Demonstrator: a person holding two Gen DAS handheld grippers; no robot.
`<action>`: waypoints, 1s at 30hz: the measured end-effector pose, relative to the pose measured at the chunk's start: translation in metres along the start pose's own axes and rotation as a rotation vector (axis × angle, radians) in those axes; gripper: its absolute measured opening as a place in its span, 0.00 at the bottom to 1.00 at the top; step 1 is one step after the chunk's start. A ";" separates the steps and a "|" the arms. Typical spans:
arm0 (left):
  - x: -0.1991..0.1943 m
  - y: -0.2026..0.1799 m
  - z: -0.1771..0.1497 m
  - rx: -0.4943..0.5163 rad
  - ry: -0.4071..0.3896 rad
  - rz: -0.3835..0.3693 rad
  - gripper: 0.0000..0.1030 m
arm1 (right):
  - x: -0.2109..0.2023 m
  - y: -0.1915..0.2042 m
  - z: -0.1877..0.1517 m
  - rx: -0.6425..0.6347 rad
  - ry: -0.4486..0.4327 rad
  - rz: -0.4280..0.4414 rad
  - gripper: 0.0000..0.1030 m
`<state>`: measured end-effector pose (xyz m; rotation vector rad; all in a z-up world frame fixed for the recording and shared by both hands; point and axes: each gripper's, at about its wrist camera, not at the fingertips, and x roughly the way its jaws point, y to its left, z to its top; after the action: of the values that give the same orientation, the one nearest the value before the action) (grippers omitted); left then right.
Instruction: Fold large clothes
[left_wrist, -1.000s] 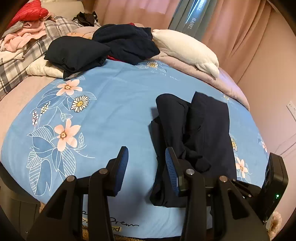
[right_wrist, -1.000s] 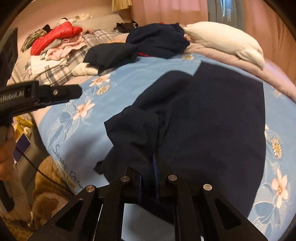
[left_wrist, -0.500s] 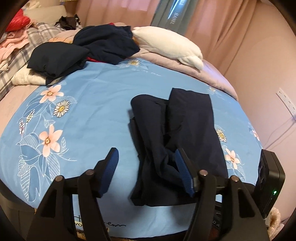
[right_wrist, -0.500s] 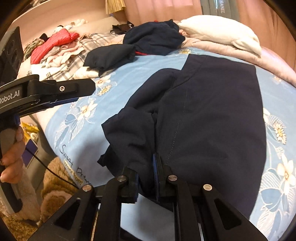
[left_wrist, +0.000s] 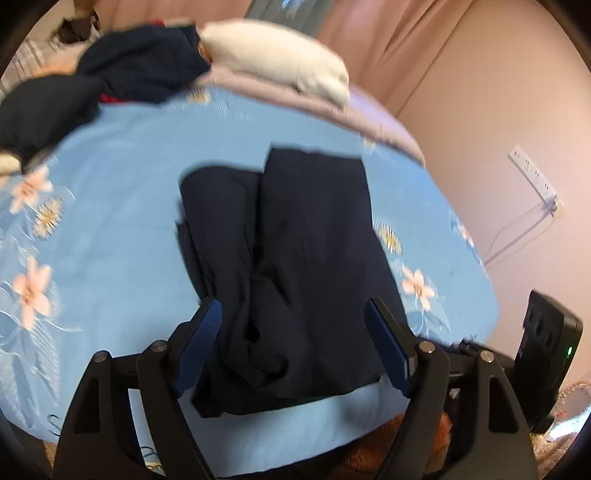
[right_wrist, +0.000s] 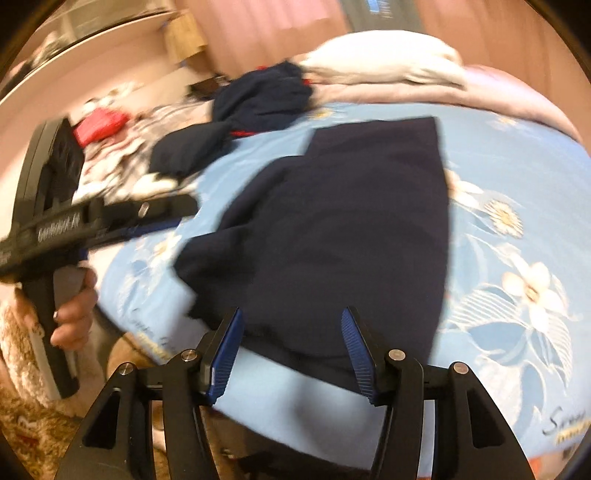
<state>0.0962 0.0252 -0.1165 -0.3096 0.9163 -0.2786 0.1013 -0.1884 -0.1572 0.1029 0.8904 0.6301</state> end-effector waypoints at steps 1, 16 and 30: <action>0.009 0.001 -0.002 -0.004 0.031 0.001 0.76 | 0.001 -0.006 0.000 0.025 0.003 -0.021 0.54; 0.017 0.007 -0.031 -0.060 0.040 0.084 0.10 | 0.013 -0.030 -0.003 0.136 0.024 -0.074 0.54; 0.053 0.035 -0.061 -0.054 0.117 0.204 0.18 | 0.025 -0.034 -0.011 0.140 0.059 -0.090 0.54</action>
<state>0.0816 0.0291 -0.2033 -0.2491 1.0639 -0.0843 0.1209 -0.2042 -0.1933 0.1699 0.9908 0.4892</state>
